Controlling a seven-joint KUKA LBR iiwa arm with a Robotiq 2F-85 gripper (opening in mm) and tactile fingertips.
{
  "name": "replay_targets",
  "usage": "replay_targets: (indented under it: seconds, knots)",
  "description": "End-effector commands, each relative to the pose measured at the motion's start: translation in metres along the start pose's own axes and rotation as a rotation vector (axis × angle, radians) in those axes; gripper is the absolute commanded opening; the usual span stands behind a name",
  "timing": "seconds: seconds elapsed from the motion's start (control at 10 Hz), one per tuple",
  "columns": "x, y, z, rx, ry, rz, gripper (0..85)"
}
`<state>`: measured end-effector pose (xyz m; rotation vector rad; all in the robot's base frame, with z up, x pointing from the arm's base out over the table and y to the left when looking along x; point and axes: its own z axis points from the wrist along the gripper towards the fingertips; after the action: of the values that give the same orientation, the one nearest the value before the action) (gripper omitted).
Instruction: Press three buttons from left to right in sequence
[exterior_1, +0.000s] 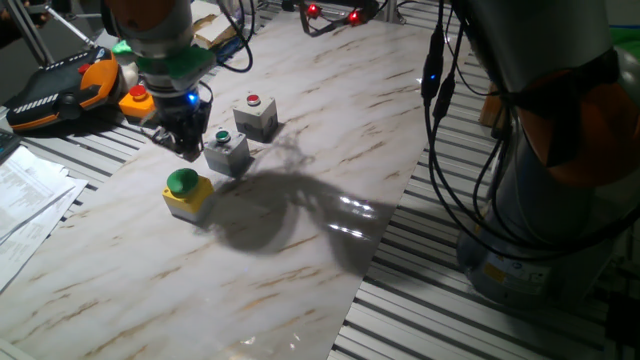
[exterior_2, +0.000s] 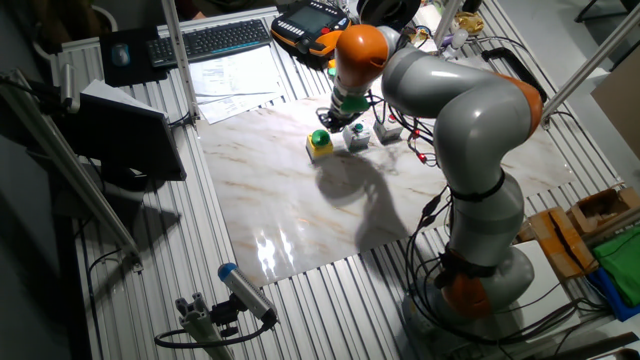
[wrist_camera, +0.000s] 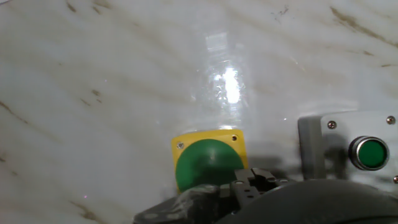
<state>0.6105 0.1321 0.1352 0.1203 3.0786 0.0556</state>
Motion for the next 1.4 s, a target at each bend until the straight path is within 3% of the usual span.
replay_targets:
  seconds: [0.0, 0.5, 0.8, 1.3]
  knots:
    - [0.0, 0.004, 0.0, 0.001, 0.0, 0.004, 0.7]
    - [0.004, 0.021, 0.01, 0.014, -0.014, 0.006, 0.7]
    - [0.001, 0.022, 0.021, 0.009, -0.022, 0.009, 0.7]
    - [0.0, 0.023, 0.022, 0.019, -0.027, 0.03, 0.7]
